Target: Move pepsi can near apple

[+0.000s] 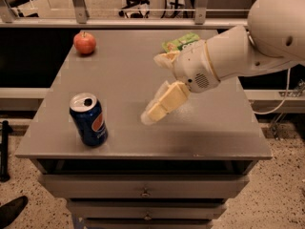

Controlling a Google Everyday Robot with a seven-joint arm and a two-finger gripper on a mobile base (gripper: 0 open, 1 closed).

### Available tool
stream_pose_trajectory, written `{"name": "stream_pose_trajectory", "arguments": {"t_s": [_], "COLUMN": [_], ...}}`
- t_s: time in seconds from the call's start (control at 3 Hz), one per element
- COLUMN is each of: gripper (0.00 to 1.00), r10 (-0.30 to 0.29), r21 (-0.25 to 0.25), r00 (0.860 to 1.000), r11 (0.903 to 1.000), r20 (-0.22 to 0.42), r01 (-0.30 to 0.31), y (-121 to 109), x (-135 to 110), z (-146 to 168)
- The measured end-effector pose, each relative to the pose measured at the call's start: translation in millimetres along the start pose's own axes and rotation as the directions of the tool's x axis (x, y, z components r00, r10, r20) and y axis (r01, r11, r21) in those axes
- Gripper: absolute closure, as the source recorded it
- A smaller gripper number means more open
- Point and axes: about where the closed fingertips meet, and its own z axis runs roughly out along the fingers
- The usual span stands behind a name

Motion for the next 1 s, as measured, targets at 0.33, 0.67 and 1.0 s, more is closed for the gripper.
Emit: {"name": "stream_pose_trajectory", "arguments": {"t_s": [0.33, 0.67, 1.0], "gripper": [0.00, 0.00, 0.00], "r10": [-0.002, -0.001, 0.011], "r21": [0.004, -0.005, -0.040], "r00": [1.000, 0.999, 0.990], "r11": [1.0000, 1.0000, 0.9992], "r20": [-0.009, 0.039, 0.144], "r01": [0.002, 0.001, -0.005], "y": [-0.6, 4.8, 11.7], "x": [2.1, 1.9, -2.2], "z": [-1.3, 18.3, 65.6]}}
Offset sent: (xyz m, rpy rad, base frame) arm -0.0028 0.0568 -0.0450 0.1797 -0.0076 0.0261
